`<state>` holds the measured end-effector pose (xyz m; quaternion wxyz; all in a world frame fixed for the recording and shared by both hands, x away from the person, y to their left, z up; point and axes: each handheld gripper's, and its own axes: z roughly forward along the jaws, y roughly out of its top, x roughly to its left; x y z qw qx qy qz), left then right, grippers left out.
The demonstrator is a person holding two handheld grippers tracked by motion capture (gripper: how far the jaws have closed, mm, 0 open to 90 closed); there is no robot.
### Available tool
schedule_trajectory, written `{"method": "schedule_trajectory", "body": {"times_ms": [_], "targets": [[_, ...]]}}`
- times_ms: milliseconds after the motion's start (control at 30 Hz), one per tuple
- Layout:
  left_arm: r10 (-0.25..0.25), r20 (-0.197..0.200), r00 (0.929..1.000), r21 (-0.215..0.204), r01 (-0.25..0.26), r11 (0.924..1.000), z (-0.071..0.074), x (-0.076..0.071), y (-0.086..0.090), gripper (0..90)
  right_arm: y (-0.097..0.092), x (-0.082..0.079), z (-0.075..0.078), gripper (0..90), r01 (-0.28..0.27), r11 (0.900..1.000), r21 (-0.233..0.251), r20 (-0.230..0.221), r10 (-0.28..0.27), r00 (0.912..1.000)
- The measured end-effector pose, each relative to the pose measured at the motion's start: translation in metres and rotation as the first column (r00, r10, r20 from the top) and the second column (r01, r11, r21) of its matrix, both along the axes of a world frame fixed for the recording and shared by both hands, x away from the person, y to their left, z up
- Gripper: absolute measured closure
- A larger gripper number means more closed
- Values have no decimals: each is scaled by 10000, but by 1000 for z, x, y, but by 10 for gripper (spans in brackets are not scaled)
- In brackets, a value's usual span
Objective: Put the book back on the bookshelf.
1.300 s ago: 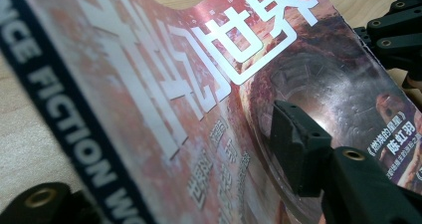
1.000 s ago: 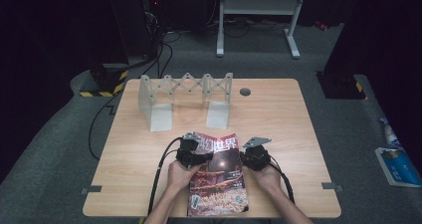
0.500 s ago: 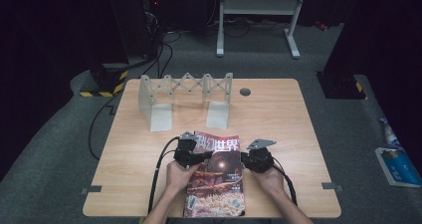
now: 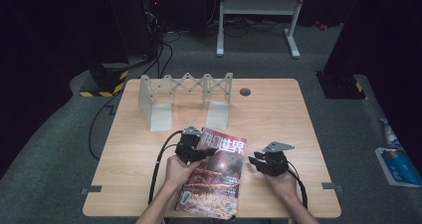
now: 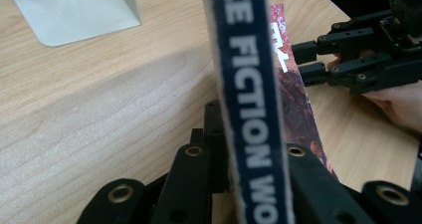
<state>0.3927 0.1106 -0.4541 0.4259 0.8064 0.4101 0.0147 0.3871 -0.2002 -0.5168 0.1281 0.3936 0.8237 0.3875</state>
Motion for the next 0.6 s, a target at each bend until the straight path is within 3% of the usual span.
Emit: {"method": "schedule_trajectory", "body": {"times_ms": [67,433,600], "targets": [[-134,81,9999,-7,134,9999,5,-1,-1,823,-5,-1,0,636,73,10000,-21,45,-73,10000],[-673,538,9963,777,630,9950,40,1,-4,827,-29,-5,-4,619,613,9978,-233,-42,-614,9981],[-844,745,9936,970,770,9923,53,4,-5,830,-30,-6,-5,587,642,9962,-582,369,-621,9974]]}}
